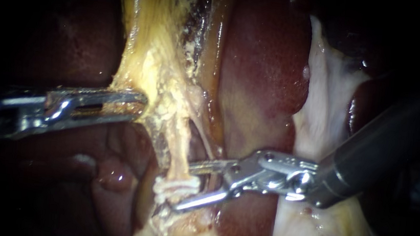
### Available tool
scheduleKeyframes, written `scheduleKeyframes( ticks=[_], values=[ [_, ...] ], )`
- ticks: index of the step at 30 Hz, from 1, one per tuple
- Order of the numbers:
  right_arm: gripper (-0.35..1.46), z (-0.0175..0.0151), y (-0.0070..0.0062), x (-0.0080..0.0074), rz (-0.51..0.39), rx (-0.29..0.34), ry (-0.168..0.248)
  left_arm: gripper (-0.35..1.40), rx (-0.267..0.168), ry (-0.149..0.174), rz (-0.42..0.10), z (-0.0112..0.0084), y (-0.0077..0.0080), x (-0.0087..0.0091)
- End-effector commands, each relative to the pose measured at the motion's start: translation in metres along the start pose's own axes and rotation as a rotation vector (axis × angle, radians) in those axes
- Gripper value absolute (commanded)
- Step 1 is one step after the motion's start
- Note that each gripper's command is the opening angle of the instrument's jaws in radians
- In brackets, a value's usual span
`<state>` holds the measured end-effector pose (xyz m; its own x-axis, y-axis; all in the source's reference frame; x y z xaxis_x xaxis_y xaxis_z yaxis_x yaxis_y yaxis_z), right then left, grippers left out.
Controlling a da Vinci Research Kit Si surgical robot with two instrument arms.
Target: Going back second clip left tube
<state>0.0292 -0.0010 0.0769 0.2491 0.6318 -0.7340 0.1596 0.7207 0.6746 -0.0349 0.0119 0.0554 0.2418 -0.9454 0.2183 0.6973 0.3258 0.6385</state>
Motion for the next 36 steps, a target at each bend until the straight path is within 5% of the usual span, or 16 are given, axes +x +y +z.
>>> scheduleKeyframes(
  ticks=[1,17,23,31,36],
  values=[
    [0.6,-0.0007,-0.0001,0.0003,-0.005,-0.004,0.001,-0.35,0.0,0.0,0.0,0.0,0.0,0.0],
    [0.6,-0.0114,-0.0028,0.0086,-0.217,-0.073,0.006,-0.35,-0.001,-0.002,0.004,0.0007,0.0007,0.0004],
    [0.6,-0.0117,-0.0033,0.009,-0.279,-0.071,0.002,-0.35,-0.006,-0.01,0.018,0.0033,0.0019,0.0016],
    [0.6,-0.0115,-0.0031,0.0085,-0.347,-0.072,-0.003,-0.35,-0.012,0.038,0.008,0.0097,0.0046,0.0029],
    [0.6,-0.0111,-0.003,0.0085,-0.359,-0.073,-0.005,-0.35,-0.014,0.049,0.012,0.0119,0.0051,0.0028]
  ],
)
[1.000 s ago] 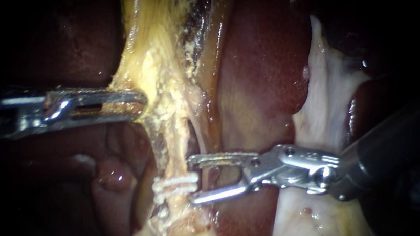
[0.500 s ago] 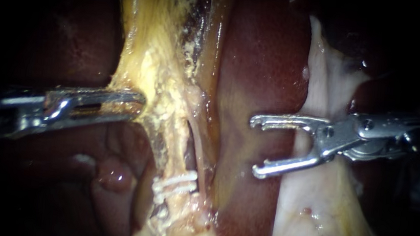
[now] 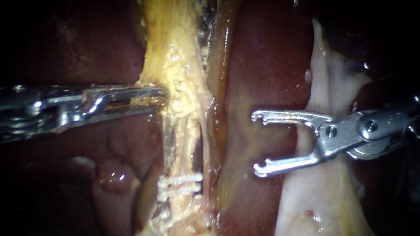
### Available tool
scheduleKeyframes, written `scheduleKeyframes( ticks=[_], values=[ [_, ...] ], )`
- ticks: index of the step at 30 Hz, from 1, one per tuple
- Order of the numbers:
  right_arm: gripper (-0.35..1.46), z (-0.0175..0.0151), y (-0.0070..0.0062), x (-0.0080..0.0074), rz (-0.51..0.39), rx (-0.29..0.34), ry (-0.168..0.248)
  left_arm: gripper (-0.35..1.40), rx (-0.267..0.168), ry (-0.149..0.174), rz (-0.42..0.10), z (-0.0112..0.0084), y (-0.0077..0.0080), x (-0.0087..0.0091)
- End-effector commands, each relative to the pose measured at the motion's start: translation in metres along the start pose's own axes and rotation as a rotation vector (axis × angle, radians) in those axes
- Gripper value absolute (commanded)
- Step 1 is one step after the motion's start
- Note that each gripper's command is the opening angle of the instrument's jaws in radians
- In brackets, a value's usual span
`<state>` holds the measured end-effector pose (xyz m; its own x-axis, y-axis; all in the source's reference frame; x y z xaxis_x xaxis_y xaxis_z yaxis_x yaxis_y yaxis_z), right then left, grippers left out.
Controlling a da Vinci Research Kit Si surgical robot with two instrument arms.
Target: Going back second clip left tube
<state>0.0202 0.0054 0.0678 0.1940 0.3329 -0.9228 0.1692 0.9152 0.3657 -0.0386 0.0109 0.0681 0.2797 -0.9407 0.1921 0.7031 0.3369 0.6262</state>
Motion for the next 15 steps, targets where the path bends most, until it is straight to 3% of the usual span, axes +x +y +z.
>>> scheduleKeyframes(
  ticks=[1,15],
  values=[
    [0.6,0.0001,-0.0001,0.0,-0.005,-0.001,0.0,-0.35,0.0,0.007,0.001,0.0001,0.0,0.0001],
    [0.6,0.0002,-0.0001,0.0,-0.005,-0.003,0.005,-0.35,-0.001,0.007,-0.001,-0.0004,-0.0008,0.0003]
  ],
)
